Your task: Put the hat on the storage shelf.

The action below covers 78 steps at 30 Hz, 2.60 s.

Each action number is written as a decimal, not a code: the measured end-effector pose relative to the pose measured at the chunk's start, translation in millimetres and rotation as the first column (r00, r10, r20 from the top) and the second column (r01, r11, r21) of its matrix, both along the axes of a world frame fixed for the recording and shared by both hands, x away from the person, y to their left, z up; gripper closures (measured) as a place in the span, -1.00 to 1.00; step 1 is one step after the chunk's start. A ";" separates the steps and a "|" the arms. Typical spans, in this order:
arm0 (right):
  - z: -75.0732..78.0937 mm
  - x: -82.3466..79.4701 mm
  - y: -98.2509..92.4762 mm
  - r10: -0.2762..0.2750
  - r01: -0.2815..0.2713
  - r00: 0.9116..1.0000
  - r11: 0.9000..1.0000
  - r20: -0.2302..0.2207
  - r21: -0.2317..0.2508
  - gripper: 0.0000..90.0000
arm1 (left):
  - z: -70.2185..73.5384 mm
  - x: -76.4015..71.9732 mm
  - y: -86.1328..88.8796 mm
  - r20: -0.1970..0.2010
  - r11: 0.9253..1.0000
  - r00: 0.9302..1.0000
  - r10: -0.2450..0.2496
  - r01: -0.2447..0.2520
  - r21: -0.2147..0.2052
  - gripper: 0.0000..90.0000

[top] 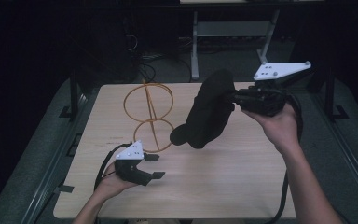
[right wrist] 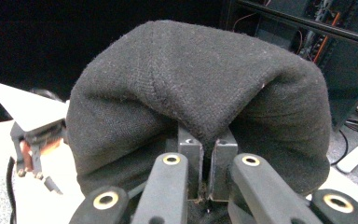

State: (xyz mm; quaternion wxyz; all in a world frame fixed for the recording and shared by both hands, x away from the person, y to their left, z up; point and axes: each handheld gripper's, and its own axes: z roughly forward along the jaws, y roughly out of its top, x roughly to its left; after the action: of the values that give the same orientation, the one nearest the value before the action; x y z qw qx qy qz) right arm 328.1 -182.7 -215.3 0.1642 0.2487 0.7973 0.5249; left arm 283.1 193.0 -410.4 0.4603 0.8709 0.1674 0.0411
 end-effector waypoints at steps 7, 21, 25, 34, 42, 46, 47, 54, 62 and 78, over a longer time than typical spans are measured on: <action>15.2 13.6 23.0 0.028 -0.028 1.000 1.000 0.004 0.003 0.93 | -7.5 -3.7 -3.7 0.002 0.999 1.000 -0.016 0.016 0.044 -0.27; 40.4 50.4 84.1 0.112 -0.113 0.994 0.991 -0.011 -0.076 0.93 | -9.9 -4.9 -3.2 0.019 0.998 1.000 -0.018 0.017 0.056 -0.27; 45.0 63.8 101.4 0.129 -0.133 0.991 0.986 -0.041 -0.098 0.93 | -12.5 -4.6 -8.6 0.026 0.997 0.999 -0.042 0.040 0.070 -0.27; 42.2 106.6 143.9 0.167 -0.184 0.978 0.974 -0.126 -0.133 0.92 | -17.3 -5.0 -18.9 0.031 0.992 0.996 -0.083 0.079 0.095 -0.28; 45.8 122.3 173.5 0.170 -0.199 0.973 0.960 -0.155 -0.199 0.91 | -16.1 -4.9 -19.4 0.022 0.993 0.996 -0.086 0.084 0.084 -0.28; 44.1 131.9 188.4 0.191 -0.225 0.966 0.953 -0.171 -0.205 0.91 | -17.2 -3.2 -18.4 0.025 0.992 0.996 -0.086 0.084 0.089 -0.28; 42.8 134.8 192.4 0.194 -0.230 0.965 0.949 -0.175 -0.215 0.90 | -17.7 -2.4 -17.7 0.024 0.992 0.996 -0.084 0.081 0.092 -0.28; 26.0 150.6 218.2 0.207 -0.250 0.958 0.942 -0.199 -0.225 0.87 | -18.3 -4.0 -20.8 0.040 0.991 0.994 -0.105 0.101 0.091 -0.28; -0.2 159.8 240.7 0.202 -0.245 0.958 0.945 -0.205 -0.214 0.73 | -18.5 -7.6 -24.5 0.057 0.989 0.992 -0.114 0.108 0.100 -0.28; -7.9 156.7 239.5 0.166 -0.201 0.969 0.960 -0.182 -0.195 0.01 | -18.6 -10.3 -29.6 0.054 0.987 0.989 -0.134 0.129 0.095 -0.29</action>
State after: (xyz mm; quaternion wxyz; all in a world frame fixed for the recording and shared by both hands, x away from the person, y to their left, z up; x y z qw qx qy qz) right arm 484.9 56.7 -223.2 0.0744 0.1968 0.8792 0.4275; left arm 272.8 163.4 -429.0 0.4266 0.8985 0.0935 0.0444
